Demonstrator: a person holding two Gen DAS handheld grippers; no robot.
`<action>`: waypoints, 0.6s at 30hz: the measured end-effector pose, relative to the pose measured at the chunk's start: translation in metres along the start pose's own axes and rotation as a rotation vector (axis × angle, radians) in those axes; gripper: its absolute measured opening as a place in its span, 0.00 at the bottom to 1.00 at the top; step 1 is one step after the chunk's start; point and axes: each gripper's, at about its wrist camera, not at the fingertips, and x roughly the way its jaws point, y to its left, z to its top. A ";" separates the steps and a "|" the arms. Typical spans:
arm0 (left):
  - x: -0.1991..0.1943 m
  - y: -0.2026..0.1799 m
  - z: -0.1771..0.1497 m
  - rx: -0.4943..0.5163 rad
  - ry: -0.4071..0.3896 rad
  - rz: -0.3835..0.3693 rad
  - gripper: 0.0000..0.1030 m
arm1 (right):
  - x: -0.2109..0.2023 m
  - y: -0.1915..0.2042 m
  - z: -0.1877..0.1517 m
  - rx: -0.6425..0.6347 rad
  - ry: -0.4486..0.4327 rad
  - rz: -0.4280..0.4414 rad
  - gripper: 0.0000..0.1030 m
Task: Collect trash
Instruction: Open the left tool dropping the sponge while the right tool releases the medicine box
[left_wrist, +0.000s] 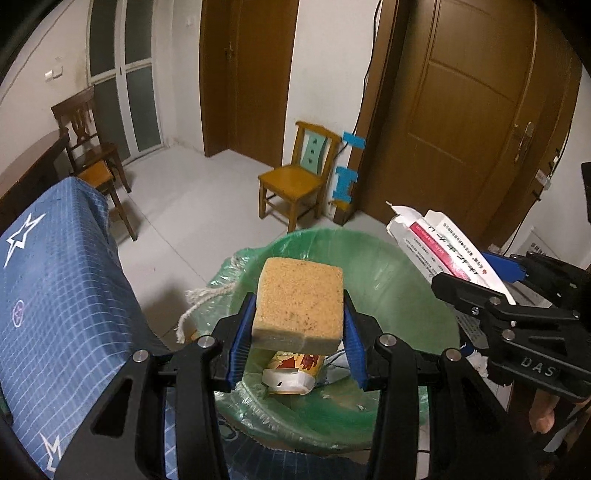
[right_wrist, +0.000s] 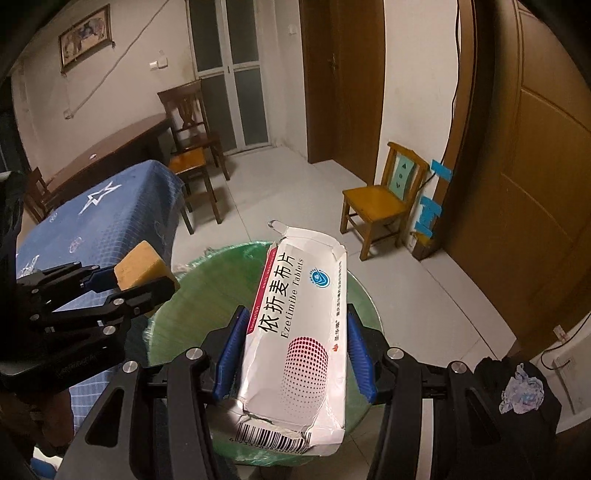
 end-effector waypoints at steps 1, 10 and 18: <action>0.005 -0.001 0.000 0.001 0.009 0.002 0.41 | 0.004 -0.001 -0.001 0.003 0.004 0.002 0.51; 0.023 -0.007 0.004 0.007 0.034 0.005 0.41 | 0.014 0.005 -0.013 0.014 0.018 0.011 0.51; 0.028 -0.011 0.002 0.017 0.050 0.011 0.44 | 0.019 0.010 -0.019 0.022 0.023 0.021 0.53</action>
